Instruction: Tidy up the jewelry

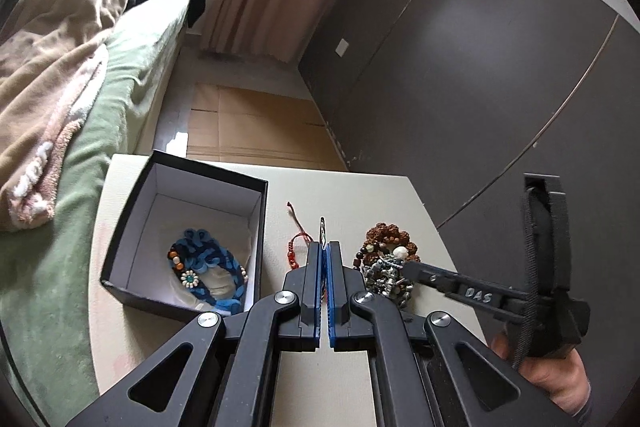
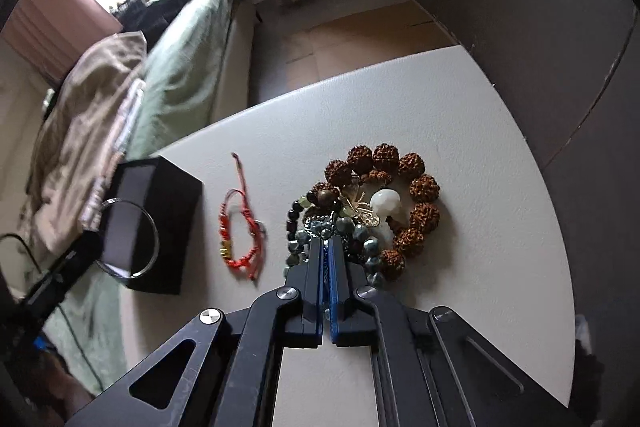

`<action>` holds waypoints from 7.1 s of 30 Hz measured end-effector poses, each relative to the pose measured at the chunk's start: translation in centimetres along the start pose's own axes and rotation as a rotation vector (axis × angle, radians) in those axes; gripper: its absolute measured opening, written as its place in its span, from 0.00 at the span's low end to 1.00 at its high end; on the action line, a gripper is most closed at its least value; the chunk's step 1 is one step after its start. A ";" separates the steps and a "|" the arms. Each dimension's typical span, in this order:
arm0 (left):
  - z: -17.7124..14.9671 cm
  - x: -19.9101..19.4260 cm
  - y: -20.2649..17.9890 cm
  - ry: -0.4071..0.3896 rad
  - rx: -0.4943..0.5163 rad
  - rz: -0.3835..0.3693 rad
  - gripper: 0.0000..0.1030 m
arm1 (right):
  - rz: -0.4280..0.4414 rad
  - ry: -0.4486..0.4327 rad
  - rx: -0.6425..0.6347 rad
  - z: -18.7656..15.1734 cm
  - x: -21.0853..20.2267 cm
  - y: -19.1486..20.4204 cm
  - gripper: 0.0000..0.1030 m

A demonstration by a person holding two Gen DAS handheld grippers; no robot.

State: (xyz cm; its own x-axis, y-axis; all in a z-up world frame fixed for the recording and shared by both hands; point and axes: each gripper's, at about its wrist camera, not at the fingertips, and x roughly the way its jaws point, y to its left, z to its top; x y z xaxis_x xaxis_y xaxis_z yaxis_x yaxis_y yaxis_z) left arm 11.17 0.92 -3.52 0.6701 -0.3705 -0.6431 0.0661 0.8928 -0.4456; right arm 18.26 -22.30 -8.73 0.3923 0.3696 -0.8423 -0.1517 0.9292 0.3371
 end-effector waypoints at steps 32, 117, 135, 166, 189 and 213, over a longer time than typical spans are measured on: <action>0.3 -4.3 1.9 -0.060 -0.035 0.004 0.01 | -0.050 -0.008 -0.043 -0.5 0.6 2.4 0.54; 4.5 -9.1 10.8 -0.200 -0.257 -0.001 0.01 | 0.269 -0.146 -0.241 1.7 -4.1 18.8 0.16; 3.5 -6.9 8.4 -0.123 -0.205 -0.006 0.01 | 0.260 -0.075 -0.112 1.0 -2.2 13.5 0.57; 0.4 -1.1 -0.3 0.002 -0.028 0.048 0.82 | 0.136 -0.116 0.183 -2.0 -7.8 -3.3 0.81; -4.1 9.8 -9.9 0.161 0.152 0.103 0.68 | 0.005 -0.107 0.194 -1.1 -10.7 -8.8 0.81; -4.9 9.5 -9.0 0.176 0.172 0.091 0.17 | -0.017 -0.065 0.199 -0.8 -9.1 -9.1 0.80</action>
State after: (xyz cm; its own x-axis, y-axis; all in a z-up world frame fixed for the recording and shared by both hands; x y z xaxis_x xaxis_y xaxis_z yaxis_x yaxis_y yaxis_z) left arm 13.32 -11.90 -8.68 0.5410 -0.3121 -0.7810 0.1461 0.9493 -0.2782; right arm 15.36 -34.16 -4.46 0.4521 0.3466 -0.8219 0.0354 0.9137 0.4048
